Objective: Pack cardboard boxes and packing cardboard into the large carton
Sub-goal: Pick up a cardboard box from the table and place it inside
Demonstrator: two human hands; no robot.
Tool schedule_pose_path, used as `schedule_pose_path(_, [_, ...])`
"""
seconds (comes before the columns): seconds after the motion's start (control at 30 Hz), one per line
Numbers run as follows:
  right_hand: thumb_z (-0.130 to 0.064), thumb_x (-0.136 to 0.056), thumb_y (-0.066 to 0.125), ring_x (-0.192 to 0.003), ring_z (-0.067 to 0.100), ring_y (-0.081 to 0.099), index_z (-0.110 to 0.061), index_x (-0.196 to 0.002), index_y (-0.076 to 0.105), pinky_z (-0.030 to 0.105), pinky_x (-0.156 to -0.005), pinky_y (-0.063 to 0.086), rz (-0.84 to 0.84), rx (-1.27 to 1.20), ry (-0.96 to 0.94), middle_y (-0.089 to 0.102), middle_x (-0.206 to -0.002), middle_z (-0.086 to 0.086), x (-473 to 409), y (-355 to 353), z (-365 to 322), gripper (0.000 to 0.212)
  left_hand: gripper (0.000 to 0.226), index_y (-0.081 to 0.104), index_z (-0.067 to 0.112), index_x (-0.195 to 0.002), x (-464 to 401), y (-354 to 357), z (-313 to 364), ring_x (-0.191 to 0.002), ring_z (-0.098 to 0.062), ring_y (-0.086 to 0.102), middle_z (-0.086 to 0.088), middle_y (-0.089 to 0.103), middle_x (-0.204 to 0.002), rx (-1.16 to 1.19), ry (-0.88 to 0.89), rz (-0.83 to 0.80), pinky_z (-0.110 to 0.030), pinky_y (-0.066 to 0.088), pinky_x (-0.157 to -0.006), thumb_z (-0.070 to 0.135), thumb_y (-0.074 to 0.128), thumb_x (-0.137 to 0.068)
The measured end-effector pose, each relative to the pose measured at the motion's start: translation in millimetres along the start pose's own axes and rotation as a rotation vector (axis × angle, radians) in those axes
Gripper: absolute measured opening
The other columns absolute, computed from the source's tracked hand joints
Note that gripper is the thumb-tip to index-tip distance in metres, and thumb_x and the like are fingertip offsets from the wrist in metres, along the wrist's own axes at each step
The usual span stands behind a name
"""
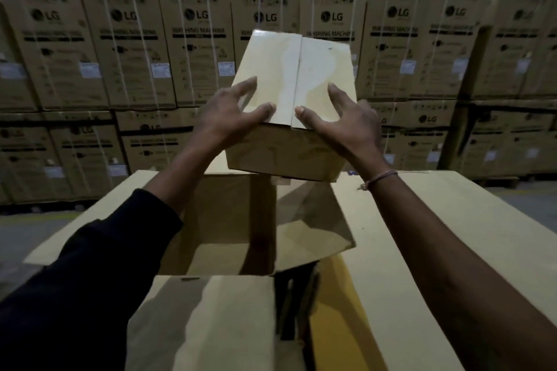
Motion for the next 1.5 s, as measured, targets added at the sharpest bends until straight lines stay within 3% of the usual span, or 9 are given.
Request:
schedule_pose_path(0.23, [-0.094, -0.075, 0.052, -0.134, 0.04, 0.049, -0.045, -0.159, 0.037, 0.046, -0.105, 0.046, -0.149, 0.015, 0.069, 0.054, -0.139, 0.021, 40.8, 99.5, -63.6, 0.098, 0.078, 0.046, 0.035, -0.155, 28.3, -43.7, -120.0, -0.143, -0.028, 0.045, -0.003, 0.047, -0.159, 0.0, -0.131, -0.056, -0.046, 0.043, -0.104, 0.066, 0.068, -0.086])
schedule_pose_path(0.57, [-0.102, -0.065, 0.043, -0.13, 0.038, 0.05, -0.046, -0.159, 0.032, 0.042, -0.099, 0.047, -0.398, 0.112, 0.119, 0.053, -0.138, 0.015, 108.5, 191.7, -58.7, 0.11, 0.082, 0.035, 0.042, -0.159, 102.7, -22.0, -213.1, -0.139, -0.037, 0.048, -0.014, 0.042, -0.157, -0.08, -0.299, -0.339, -0.05, 0.047, -0.109, 0.069, 0.065, -0.087])
schedule_pose_path(0.7, [-0.098, -0.069, 0.049, -0.128, 0.039, 0.049, -0.05, -0.162, 0.02, 0.04, -0.091, 0.041, -0.444, 0.15, 0.122, 0.048, -0.136, 0.017, 135.5, 202.4, -54.0, 0.108, 0.088, 0.026, 0.048, -0.159, 119.0, -13.9, -222.6, -0.124, -0.038, 0.057, -0.015, 0.038, -0.147, -0.124, -0.323, -0.381, -0.039, 0.047, -0.09, 0.066, 0.069, -0.085])
schedule_pose_path(0.9, [-0.107, -0.059, 0.042, -0.119, 0.028, 0.051, -0.055, -0.158, 0.02, 0.036, -0.083, 0.04, -0.425, 0.189, 0.138, 0.048, -0.122, 0.004, 167.8, 183.8, -44.5, 0.115, 0.091, 0.023, 0.053, -0.158, 150.7, -9.0, -226.8, -0.116, -0.035, 0.061, -0.014, 0.042, -0.142, -0.179, -0.278, -0.441, -0.039, 0.05, -0.086, 0.081, 0.057, -0.078])
schedule_pose_path(0.97, [-0.108, -0.058, 0.041, -0.119, 0.028, 0.053, -0.054, -0.159, 0.022, 0.036, -0.084, 0.044, -0.494, 0.215, 0.152, 0.049, -0.121, 0.003, 181.2, 186.0, -37.5, 0.116, 0.092, 0.026, 0.051, -0.158, 161.9, -2.5, -231.6, -0.119, -0.034, 0.061, -0.015, 0.044, -0.146, -0.188, -0.28, -0.483, -0.039, 0.051, -0.085, 0.084, 0.054, -0.077])
schedule_pose_path(1.17, [-0.102, -0.065, 0.046, -0.142, 0.036, 0.046, -0.047, -0.162, 0.025, 0.044, -0.108, 0.044, -0.666, 0.321, 0.197, 0.041, -0.159, 0.017, 183.5, 211.0, -27.9, 0.113, 0.092, 0.034, 0.034, -0.159, 177.2, 34.5, -254.0, -0.145, -0.028, 0.043, -0.009, 0.041, -0.162, -0.116, -0.318, -0.613, -0.048, 0.048, -0.107, 0.081, 0.055, -0.083])
schedule_pose_path(1.27, [-0.097, -0.07, 0.053, -0.145, 0.035, 0.042, -0.036, -0.164, 0.027, 0.044, -0.108, 0.043, -0.77, 0.327, 0.184, 0.038, -0.165, 0.012, 170.0, 229.2, -27.3, 0.115, 0.09, 0.039, 0.025, -0.154, 162.3, 48.6, -270.9, -0.14, -0.03, 0.046, -0.011, 0.045, -0.158, -0.155, -0.341, -0.679, -0.04, 0.046, -0.096, 0.078, 0.057, -0.084])
schedule_pose_path(1.37, [-0.089, -0.07, 0.065, -0.145, 0.034, 0.041, -0.027, -0.163, 0.028, 0.04, -0.103, 0.042, -0.882, 0.279, 0.196, 0.038, -0.165, 0.009, 160.2, 248.6, -24.3, 0.118, 0.088, 0.042, 0.018, -0.146, 147.9, 65.0, -286.5, -0.12, -0.028, 0.056, -0.011, 0.054, -0.145, -0.217, -0.402, -0.761, -0.039, 0.051, -0.088, 0.076, 0.062, -0.082])
schedule_pose_path(1.5, [-0.075, -0.069, 0.081, -0.149, 0.028, 0.039, -0.018, -0.164, 0.028, 0.038, -0.111, 0.04, -1.029, 0.219, 0.295, 0.035, -0.167, 0.003, 166.8, 275.9, -12.1, 0.122, 0.104, 0.028, 0.009, -0.157, 147.0, 91.6, -302.6, -0.132, -0.032, 0.051, -0.013, 0.046, -0.156, -0.328, -0.469, -0.883, -0.038, 0.047, -0.091, 0.068, 0.072, -0.083])
Point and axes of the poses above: each hand's wrist, its own x-axis away from the middle knuckle, its own y-axis out of the palm, z = x × y, the point moved 8 cm from there along -x, towards the middle knuckle
